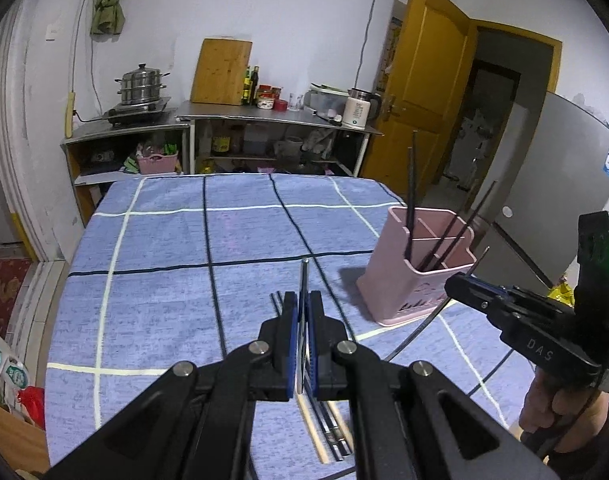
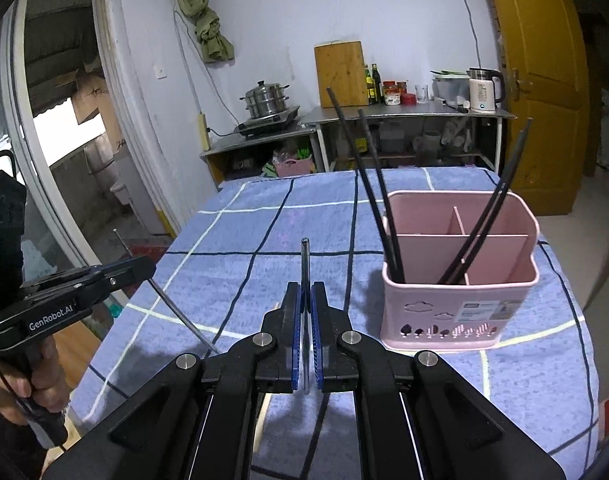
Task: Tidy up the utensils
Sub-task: 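Lift the metal chopstick with the right gripper over the pink basket, then lower the metal chopstick into the pink basket and open the right gripper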
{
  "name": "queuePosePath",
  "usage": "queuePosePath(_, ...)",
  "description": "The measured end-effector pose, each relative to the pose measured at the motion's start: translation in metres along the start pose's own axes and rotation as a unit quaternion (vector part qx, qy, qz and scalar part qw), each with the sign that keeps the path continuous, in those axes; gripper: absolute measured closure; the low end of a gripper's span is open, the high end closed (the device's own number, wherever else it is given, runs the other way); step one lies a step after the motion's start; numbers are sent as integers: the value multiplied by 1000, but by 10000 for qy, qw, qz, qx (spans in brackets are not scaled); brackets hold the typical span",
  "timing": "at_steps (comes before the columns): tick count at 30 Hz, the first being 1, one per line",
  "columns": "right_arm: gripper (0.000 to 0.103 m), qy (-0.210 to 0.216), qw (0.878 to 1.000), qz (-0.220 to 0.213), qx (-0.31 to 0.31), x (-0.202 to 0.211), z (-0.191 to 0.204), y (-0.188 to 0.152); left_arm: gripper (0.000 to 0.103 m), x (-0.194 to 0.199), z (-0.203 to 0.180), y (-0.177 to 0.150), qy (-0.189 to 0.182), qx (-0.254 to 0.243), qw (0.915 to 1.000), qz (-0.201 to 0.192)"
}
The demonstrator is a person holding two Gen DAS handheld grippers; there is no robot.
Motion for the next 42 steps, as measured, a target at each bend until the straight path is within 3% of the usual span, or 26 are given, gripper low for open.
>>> queuePosePath(18, 98, -379, 9985, -261, -306, 38, -54, 9, 98, -29, -80, 3, -685, -173, 9973, 199)
queuePosePath(30, 98, -503, 9948, -786, -419, 67, -79, 55, 98, -22, -121, 60, -1020, -324, 9941, -150)
queuePosePath(42, 98, -562, 9898, -1161, -607, 65, -101, 95, 98, -39, -133, 108, -991, -322, 9939, -370)
Point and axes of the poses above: each gripper's, at about its wrist camera, not at the fingertips, and x roughly against the way its jaws point, z to its left, y to its top, the point moved 10 cm from there along -x, roughly the way its jaws point, and after that the axes turned 1 degree about -x, right-handed, at the moved point
